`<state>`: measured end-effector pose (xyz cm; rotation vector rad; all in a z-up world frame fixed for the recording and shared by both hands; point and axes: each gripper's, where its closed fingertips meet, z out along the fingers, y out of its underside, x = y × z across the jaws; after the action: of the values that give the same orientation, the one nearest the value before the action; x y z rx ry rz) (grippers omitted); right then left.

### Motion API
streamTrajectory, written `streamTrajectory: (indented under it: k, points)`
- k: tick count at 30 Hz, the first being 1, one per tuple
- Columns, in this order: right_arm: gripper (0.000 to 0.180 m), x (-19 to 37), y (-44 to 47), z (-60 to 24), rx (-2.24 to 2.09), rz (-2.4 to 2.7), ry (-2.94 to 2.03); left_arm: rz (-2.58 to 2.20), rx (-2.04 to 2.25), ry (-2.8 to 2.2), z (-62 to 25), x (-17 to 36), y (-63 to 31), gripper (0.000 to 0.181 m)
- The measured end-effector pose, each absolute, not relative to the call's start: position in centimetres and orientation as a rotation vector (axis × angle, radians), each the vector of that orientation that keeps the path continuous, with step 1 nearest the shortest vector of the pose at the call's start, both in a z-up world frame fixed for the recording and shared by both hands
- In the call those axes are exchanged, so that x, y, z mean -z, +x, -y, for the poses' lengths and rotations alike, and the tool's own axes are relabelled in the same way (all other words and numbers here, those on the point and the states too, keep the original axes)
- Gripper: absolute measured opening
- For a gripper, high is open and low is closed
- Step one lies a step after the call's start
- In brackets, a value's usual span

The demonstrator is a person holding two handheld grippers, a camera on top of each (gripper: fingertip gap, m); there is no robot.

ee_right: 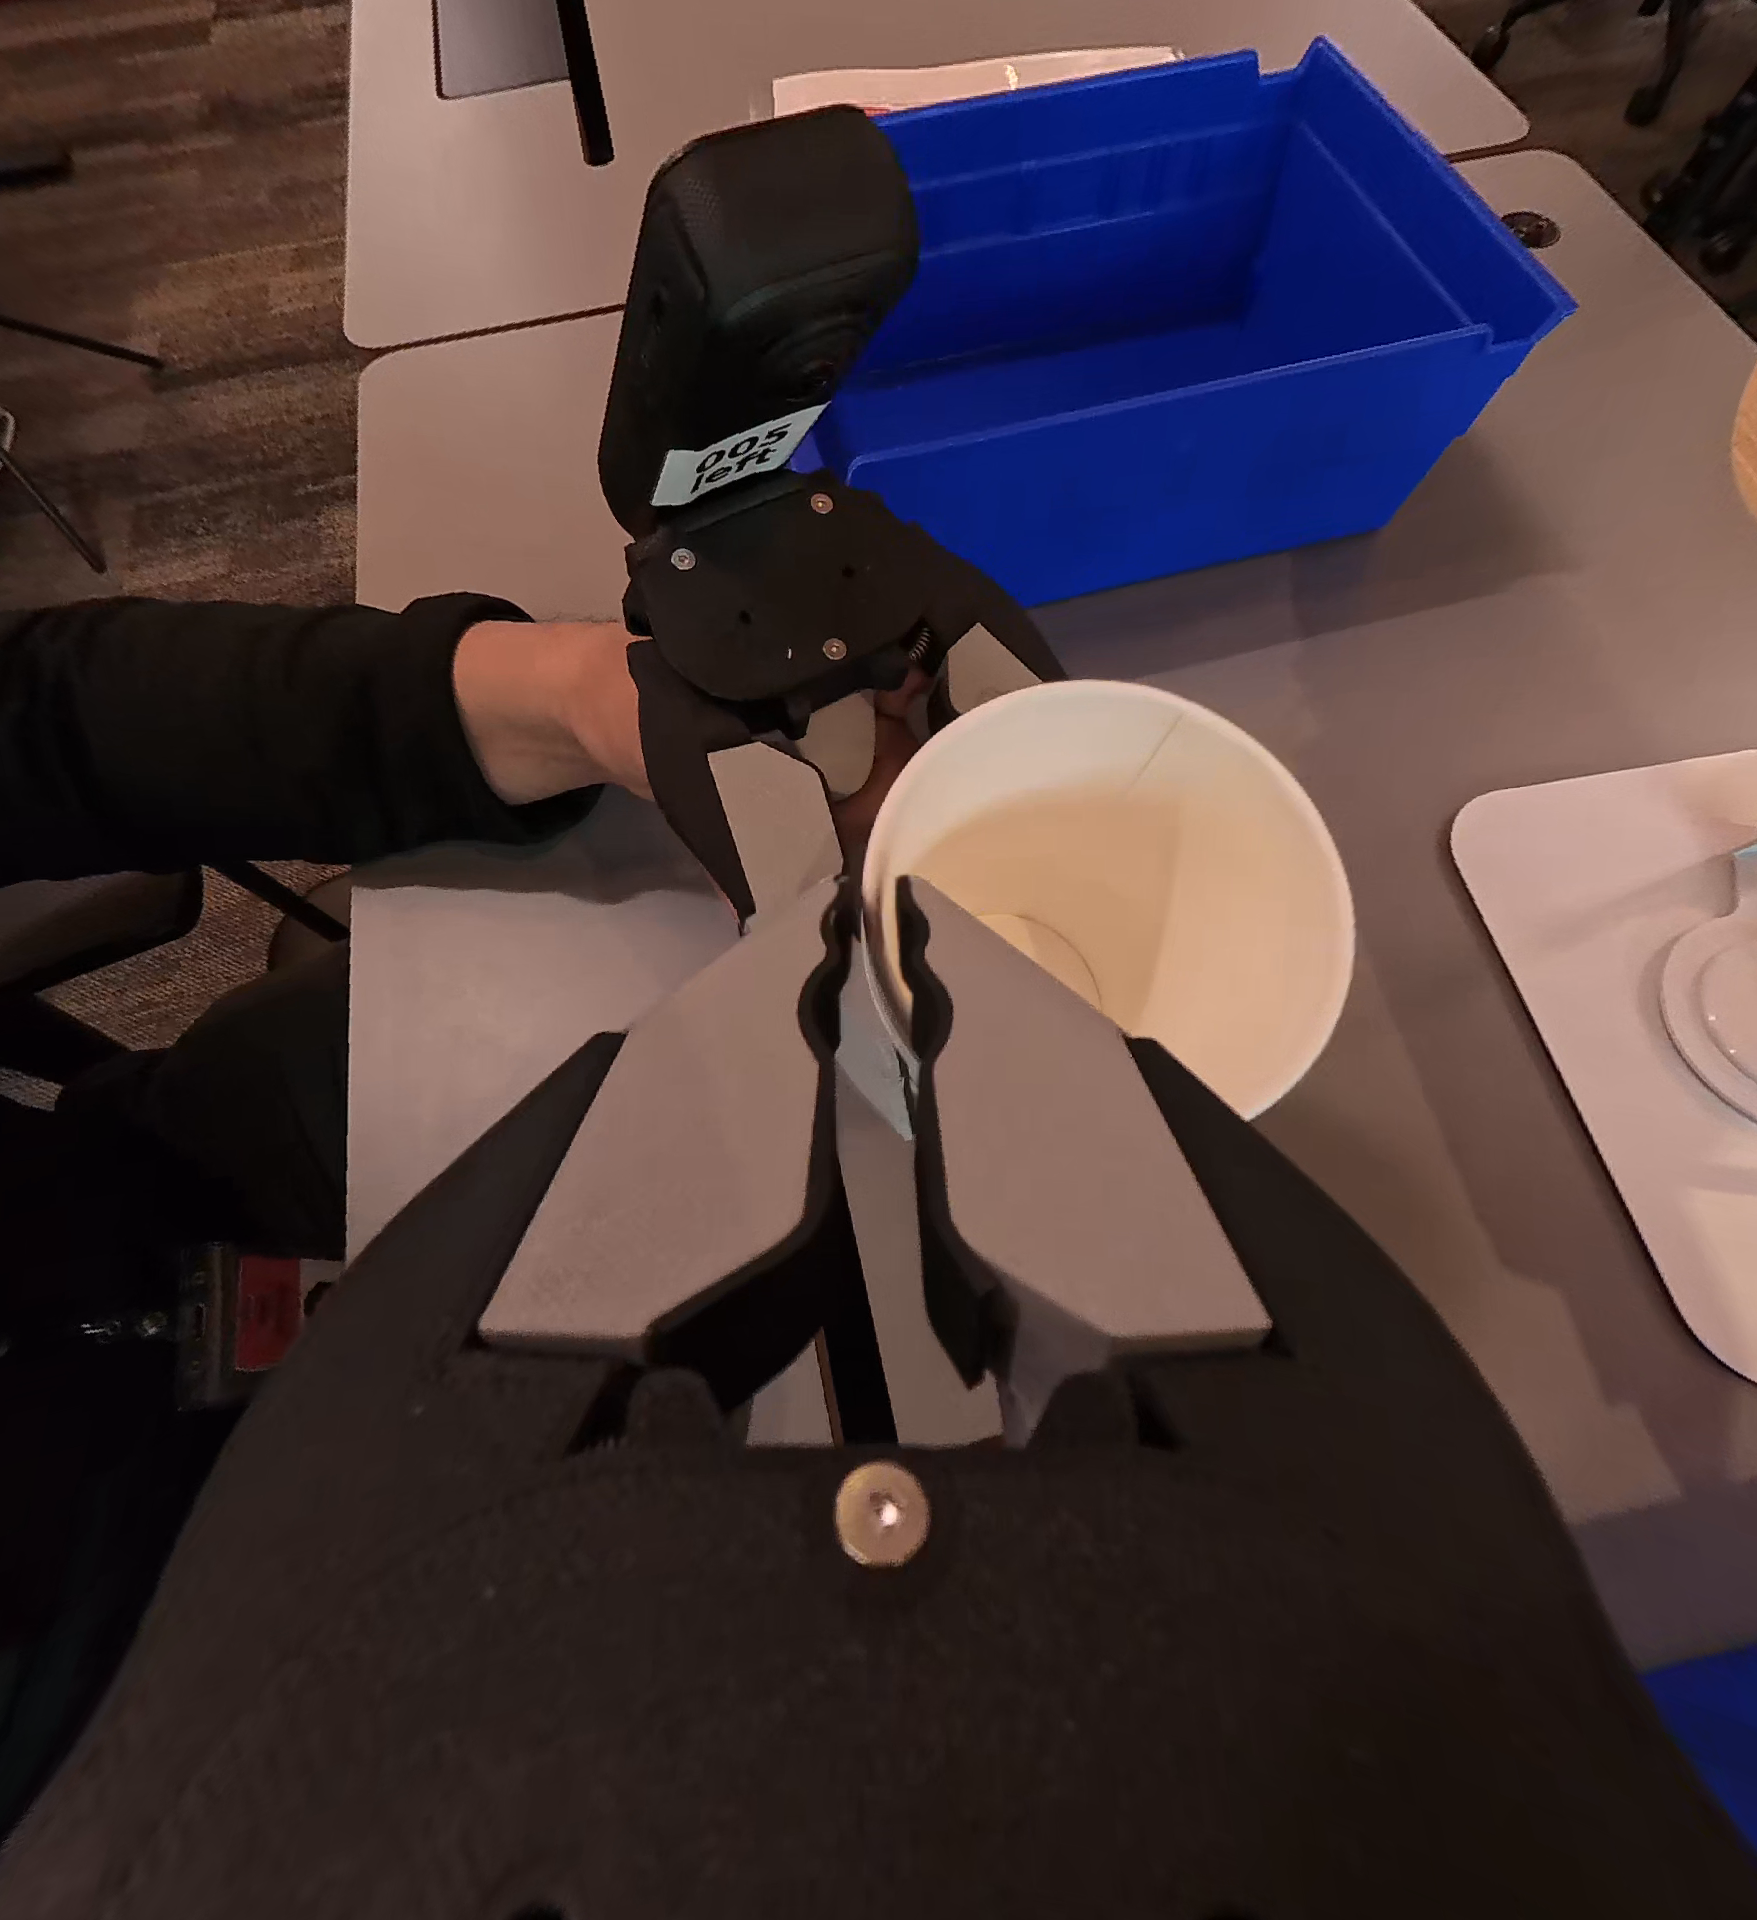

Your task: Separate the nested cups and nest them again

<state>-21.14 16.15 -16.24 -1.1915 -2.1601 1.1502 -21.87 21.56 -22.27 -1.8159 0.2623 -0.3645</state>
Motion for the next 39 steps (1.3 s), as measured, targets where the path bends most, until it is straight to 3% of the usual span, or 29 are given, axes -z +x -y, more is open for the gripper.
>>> streamTrajectory:
  k: [21, 26, 33, 39]
  points:
    - [0.000, 14.9, -21.1, -16.5, -1.081, 2.096, -1.145, -0.256, 0.368, -1.799, -21.5, 21.9, -22.0, 0.089]
    - [0.000, 11.2, -20.4, -17.5, -1.094, 1.974, -1.092, -0.249, 0.365, -1.797, -21.5, 21.9, -22.1, 0.088]
    - [0.000, 3.9, -15.0, -23.1, -1.054, 1.691, -1.073, -0.204, 0.388, -1.792, -21.4, 21.7, -22.7, 0.089]
    - [0.000, 5.3, -9.5, -30.0, -0.881, 1.588, -1.239, -0.209, 0.387, -1.779, -21.4, 21.3, -22.5, 0.089]
